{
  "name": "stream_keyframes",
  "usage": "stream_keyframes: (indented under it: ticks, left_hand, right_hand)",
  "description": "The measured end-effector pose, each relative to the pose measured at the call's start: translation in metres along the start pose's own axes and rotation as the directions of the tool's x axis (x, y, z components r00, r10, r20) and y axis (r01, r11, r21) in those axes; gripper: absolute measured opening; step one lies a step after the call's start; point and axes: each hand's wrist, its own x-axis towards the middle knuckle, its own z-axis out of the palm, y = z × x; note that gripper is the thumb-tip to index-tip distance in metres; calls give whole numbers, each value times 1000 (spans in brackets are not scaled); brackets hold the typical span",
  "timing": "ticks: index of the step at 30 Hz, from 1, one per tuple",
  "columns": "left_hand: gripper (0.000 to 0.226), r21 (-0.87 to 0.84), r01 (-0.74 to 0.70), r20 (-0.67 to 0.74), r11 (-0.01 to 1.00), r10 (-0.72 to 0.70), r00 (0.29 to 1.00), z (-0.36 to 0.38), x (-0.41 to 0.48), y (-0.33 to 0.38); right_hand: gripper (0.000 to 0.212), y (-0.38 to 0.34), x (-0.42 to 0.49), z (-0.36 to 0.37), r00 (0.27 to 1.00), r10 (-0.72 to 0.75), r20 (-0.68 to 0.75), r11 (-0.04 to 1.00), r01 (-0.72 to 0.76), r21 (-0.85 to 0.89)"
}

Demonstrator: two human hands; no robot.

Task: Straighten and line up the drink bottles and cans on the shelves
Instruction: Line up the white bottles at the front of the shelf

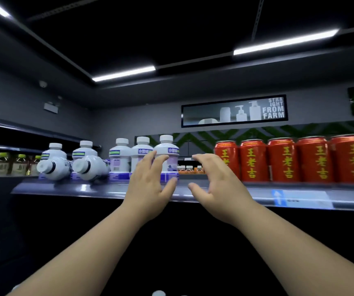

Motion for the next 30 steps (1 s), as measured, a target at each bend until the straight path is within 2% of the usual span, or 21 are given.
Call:
stream_keyframes:
  ticks: [6,9,11,13,17,20,23,27,30]
  left_hand:
    - [69,-31,-69,-5,997,69,998,-7,28,-65]
    - [65,-29,-99,-17,995,99,995,-1,54,-81]
    - [65,-29,-87,-43,996,86,995,4,67,-89]
    - [66,-63,-74,-85,995,68,994,13,72,-96]
    - [70,-147,-40,-97,988,26,995,31,67,-108]
    - [78,-171,-4,-108,985,-14,994,33,67,-110]
    - [79,-160,-10,-131,987,-11,991,35,67,-113]
    - [83,-160,-7,-124,987,-13,992,36,68,-115]
    - [87,-180,-19,-140,983,-6,990,37,70,-119]
  right_hand:
    - [62,-26,55,47,989,137,-48,990,-139,-40]
    - [65,-31,79,64,980,190,-50,975,-195,-105]
    - [67,-29,92,77,966,248,-73,964,-254,-85]
    - [76,-28,98,86,937,343,-72,938,-345,-20]
    - [103,-24,104,98,881,472,45,881,-469,-54]
    - [111,-20,108,98,858,509,75,861,-508,-25]
    - [119,-17,107,99,852,523,18,852,-523,19]
    - [117,-14,107,99,837,546,47,829,-547,114]
    - [121,-16,103,99,842,538,-24,841,-535,77]
